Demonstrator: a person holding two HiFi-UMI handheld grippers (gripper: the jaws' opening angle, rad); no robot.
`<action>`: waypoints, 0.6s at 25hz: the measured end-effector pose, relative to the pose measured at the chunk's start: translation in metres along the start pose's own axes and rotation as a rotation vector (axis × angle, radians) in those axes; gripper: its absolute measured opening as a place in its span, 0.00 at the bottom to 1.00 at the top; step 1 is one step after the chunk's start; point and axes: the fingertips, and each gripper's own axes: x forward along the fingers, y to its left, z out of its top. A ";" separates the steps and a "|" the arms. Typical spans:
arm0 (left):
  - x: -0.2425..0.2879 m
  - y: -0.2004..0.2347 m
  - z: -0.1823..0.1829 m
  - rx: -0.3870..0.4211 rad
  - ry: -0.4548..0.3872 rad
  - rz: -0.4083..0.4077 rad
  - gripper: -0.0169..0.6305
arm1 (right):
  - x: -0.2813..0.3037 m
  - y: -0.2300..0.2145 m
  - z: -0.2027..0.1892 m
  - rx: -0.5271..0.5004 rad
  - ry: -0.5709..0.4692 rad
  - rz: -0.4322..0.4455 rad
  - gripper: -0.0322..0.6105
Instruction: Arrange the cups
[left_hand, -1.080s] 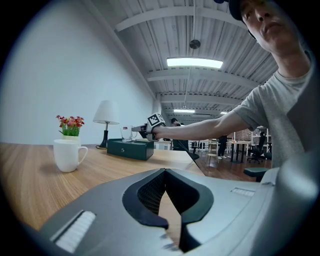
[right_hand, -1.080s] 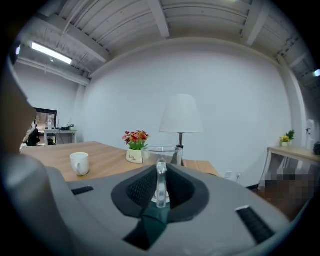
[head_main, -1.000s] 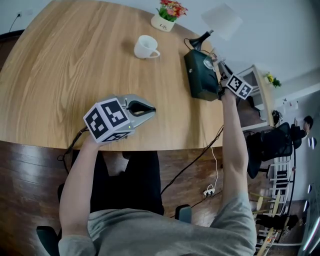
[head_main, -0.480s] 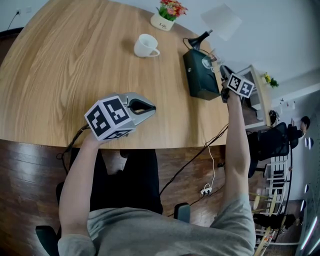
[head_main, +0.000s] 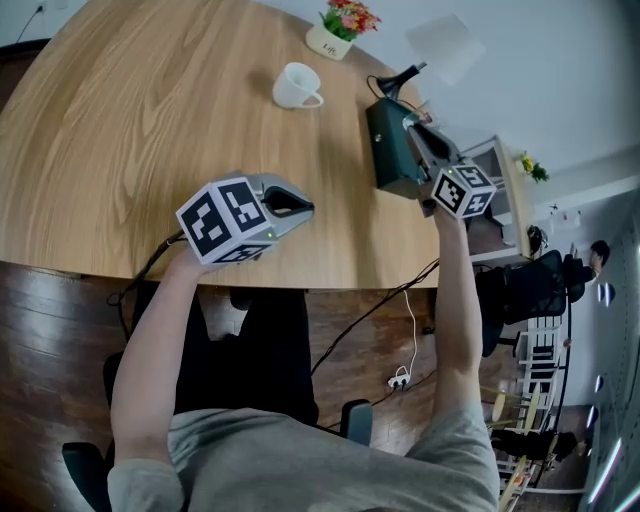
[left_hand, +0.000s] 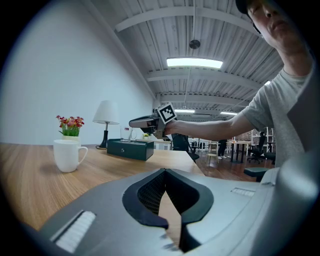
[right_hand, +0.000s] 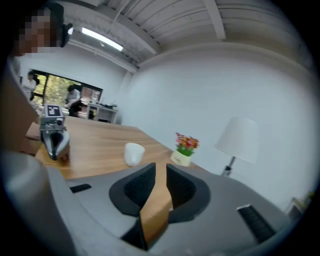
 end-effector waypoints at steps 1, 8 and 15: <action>0.001 0.000 0.000 -0.001 0.000 0.001 0.04 | 0.009 0.026 0.005 -0.014 -0.016 0.072 0.18; 0.003 -0.001 -0.001 0.001 0.003 -0.004 0.04 | 0.066 0.094 0.005 -0.011 -0.004 0.209 0.43; 0.002 0.000 -0.001 0.002 0.004 -0.002 0.04 | 0.110 0.105 -0.008 -0.026 0.054 0.219 0.34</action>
